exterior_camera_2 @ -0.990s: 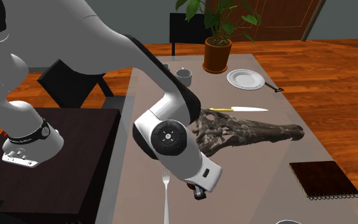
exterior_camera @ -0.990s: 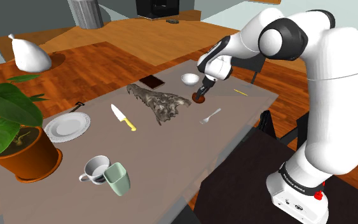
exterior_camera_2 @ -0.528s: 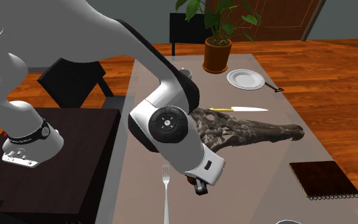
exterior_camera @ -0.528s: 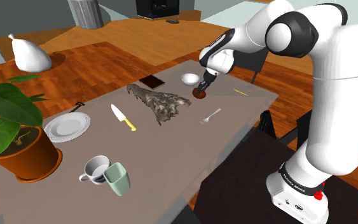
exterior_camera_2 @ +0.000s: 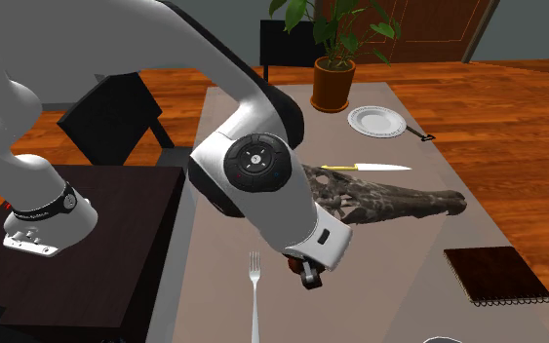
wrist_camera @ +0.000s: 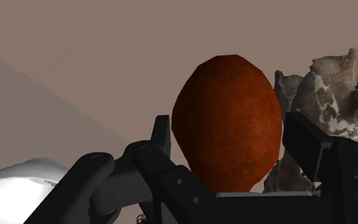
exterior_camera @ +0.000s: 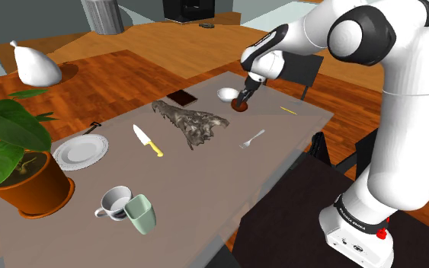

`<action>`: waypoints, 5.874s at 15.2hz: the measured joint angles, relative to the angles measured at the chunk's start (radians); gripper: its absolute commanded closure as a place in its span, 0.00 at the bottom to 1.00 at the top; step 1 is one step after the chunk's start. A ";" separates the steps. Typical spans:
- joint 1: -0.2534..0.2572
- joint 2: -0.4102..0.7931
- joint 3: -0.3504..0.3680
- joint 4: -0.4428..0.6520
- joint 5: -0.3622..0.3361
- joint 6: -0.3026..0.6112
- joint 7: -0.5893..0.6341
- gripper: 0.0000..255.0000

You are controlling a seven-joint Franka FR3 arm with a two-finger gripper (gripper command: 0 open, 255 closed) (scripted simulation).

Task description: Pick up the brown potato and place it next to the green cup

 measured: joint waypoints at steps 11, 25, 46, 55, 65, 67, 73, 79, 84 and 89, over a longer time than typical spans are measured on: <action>0.023 -0.087 -0.037 0.022 -0.081 -0.094 0.077 1.00; 0.183 -0.370 0.000 -0.321 -0.206 0.054 0.299 1.00; 0.371 -0.677 0.366 -0.699 -0.413 0.249 0.983 1.00; 0.420 -0.678 0.584 -0.701 -0.483 0.273 1.310 1.00; 0.426 -0.580 0.836 -0.579 -0.660 0.251 1.722 1.00; 0.423 -0.543 0.878 -0.533 -0.717 0.234 1.806 1.00; 0.417 -0.451 0.933 -0.489 -0.866 0.254 1.980 1.00; 0.416 -0.370 0.923 -0.493 -1.015 0.312 2.101 1.00; 0.437 -0.297 0.884 -0.491 -1.164 0.358 2.218 1.00; 0.478 -0.225 0.819 -0.481 -1.317 0.399 2.337 1.00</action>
